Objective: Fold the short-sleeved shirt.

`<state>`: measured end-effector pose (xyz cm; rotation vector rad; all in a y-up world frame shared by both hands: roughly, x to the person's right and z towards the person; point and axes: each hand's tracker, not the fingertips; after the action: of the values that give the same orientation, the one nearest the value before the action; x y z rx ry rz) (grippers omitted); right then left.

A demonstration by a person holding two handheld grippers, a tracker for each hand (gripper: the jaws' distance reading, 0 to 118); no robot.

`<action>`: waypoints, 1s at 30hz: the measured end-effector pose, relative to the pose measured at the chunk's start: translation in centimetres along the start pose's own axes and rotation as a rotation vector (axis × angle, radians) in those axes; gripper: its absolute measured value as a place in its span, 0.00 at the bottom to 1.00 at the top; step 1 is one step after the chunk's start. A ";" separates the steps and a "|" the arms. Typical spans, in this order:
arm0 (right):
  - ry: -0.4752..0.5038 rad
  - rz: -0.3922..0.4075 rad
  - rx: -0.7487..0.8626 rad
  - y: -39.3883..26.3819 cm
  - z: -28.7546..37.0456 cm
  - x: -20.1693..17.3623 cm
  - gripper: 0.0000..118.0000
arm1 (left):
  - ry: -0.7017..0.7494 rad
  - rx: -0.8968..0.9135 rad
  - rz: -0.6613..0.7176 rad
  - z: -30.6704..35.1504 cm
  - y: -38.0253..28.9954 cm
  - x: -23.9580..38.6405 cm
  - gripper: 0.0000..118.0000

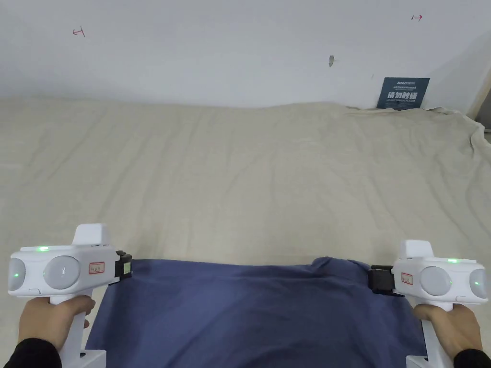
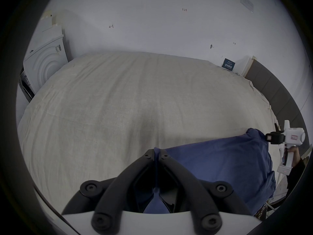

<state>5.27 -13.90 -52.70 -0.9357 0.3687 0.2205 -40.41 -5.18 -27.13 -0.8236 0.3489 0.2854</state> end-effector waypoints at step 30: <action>0.229 -0.013 0.259 -9.4 20.4 1.9 0.02 | 0.042 0.015 0.059 8.3 -6.8 -3.2 0.01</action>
<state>14.55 -2.60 -35.56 -0.7085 0.5875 0.0513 -39.14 -3.69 -16.11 -0.8063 0.4150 0.3200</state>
